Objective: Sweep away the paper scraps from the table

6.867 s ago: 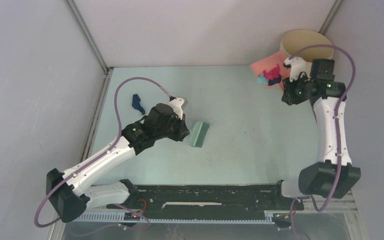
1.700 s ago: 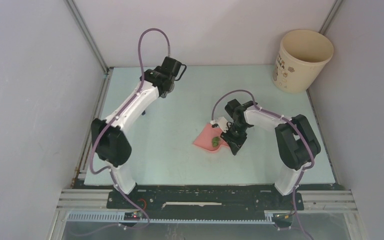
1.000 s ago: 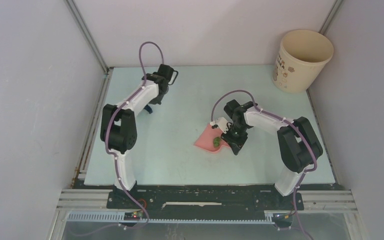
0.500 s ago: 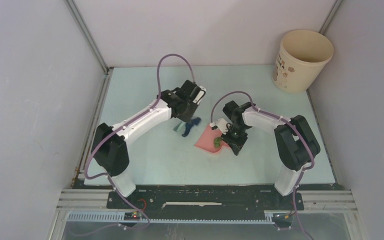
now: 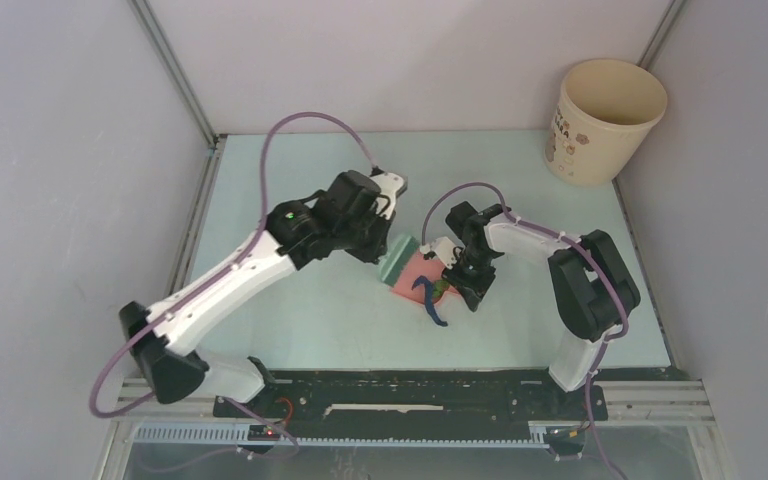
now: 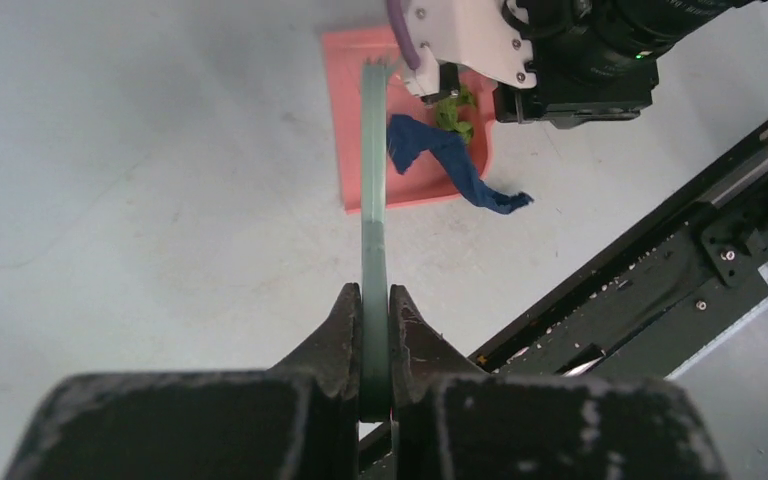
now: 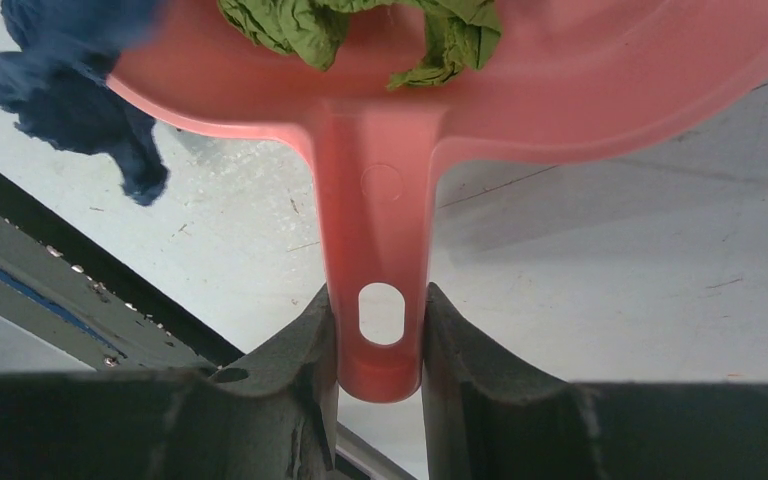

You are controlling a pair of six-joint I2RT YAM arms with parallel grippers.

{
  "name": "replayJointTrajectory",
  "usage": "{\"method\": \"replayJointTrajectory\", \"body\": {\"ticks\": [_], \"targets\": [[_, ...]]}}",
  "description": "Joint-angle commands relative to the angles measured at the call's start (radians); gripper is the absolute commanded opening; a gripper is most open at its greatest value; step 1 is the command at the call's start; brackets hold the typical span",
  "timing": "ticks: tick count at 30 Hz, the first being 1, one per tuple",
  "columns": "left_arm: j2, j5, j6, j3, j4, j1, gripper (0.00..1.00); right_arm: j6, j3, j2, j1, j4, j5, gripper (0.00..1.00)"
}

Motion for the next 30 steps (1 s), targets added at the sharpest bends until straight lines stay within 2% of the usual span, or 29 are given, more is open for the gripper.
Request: {"method": "replayJointTrajectory", "body": {"ticks": [1, 6, 9, 15, 18, 23, 30], "targets": [[-0.095, -0.180, 0.011, 0.031, -0.078, 0.005, 0.00, 0.024, -0.002, -0.037, -0.007, -0.017, 0.003, 0.00], [-0.057, -0.405, 0.042, 0.016, -0.213, 0.019, 0.00, 0.024, -0.002, -0.042, -0.006, -0.033, 0.019, 0.00], [-0.041, -0.443, 0.033, -0.021, -0.241, 0.023, 0.00, 0.034, -0.002, -0.053, -0.009, -0.044, 0.044, 0.00], [-0.050, -0.360, 0.011, -0.095, -0.189, 0.022, 0.00, 0.003, -0.001, -0.137, -0.025, -0.147, 0.251, 0.00], [-0.061, -0.313, 0.003, -0.116, -0.149, 0.022, 0.00, -0.032, -0.002, -0.223, -0.062, -0.182, 0.271, 0.00], [-0.054, -0.219, -0.022, -0.129, -0.089, 0.022, 0.00, -0.031, -0.033, -0.232, -0.093, -0.250, 0.461, 0.00], [-0.053, -0.084, -0.085, -0.181, 0.025, 0.021, 0.00, -0.088, -0.081, -0.287, -0.212, -0.266, 0.362, 0.00]]}}
